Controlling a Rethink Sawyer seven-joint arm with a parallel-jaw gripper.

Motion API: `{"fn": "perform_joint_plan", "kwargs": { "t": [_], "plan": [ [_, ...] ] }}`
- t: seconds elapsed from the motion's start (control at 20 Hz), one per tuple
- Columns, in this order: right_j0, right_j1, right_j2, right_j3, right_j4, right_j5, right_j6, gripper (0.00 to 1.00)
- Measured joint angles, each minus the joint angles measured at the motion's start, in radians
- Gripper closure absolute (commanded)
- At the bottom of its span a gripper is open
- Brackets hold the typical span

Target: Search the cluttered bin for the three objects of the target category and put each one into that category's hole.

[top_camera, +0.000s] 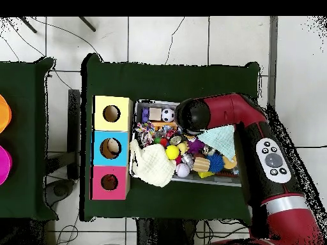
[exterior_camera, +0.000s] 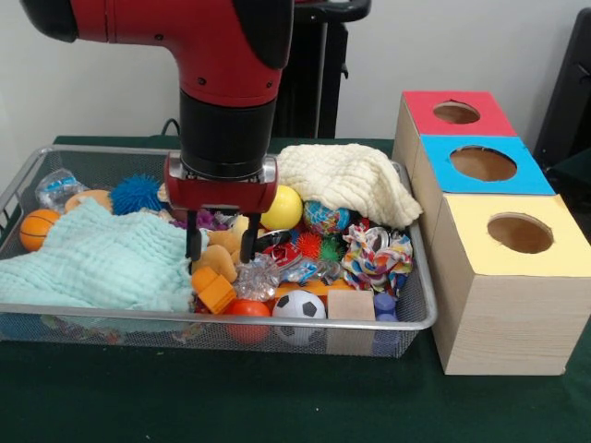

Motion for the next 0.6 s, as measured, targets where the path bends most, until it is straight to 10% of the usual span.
{"fn": "perform_joint_plan", "kwargs": {
  "t": [0.6],
  "plan": [
    [0.001,0.017,-0.032,-0.021,-0.042,0.0,0.0,0.0]
  ]
}}
